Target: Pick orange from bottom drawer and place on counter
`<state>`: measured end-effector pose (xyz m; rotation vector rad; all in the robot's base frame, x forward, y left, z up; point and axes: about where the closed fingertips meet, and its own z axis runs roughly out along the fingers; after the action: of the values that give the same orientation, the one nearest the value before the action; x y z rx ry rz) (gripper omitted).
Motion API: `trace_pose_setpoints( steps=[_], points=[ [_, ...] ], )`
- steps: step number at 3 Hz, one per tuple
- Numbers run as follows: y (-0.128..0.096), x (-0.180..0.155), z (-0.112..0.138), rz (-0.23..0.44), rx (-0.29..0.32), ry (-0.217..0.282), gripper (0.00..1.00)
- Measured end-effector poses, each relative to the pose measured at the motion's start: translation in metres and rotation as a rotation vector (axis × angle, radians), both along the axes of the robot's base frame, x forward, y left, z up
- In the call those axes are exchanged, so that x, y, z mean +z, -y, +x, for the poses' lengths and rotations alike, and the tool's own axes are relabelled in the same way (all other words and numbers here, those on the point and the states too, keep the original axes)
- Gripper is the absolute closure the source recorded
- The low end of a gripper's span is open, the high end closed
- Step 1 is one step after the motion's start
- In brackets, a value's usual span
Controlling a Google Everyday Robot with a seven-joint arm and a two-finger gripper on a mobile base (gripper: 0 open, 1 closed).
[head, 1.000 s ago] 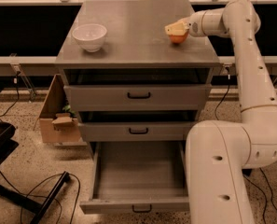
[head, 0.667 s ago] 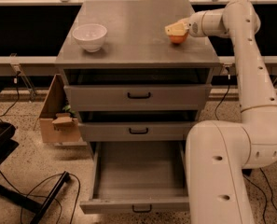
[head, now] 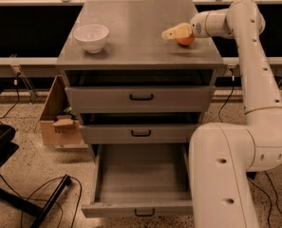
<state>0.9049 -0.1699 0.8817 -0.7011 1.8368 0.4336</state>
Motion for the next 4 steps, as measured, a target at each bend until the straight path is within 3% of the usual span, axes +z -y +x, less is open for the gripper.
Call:
trace_pose_setpoints(
  steps=[2, 3, 4],
  points=[
    [0.001, 0.006, -0.002, 0.012, 0.01, 0.018, 0.0],
    [0.013, 0.028, -0.012, 0.026, 0.02, 0.06, 0.0],
    [0.041, 0.054, -0.035, 0.026, 0.024, 0.081, 0.0]
  ],
)
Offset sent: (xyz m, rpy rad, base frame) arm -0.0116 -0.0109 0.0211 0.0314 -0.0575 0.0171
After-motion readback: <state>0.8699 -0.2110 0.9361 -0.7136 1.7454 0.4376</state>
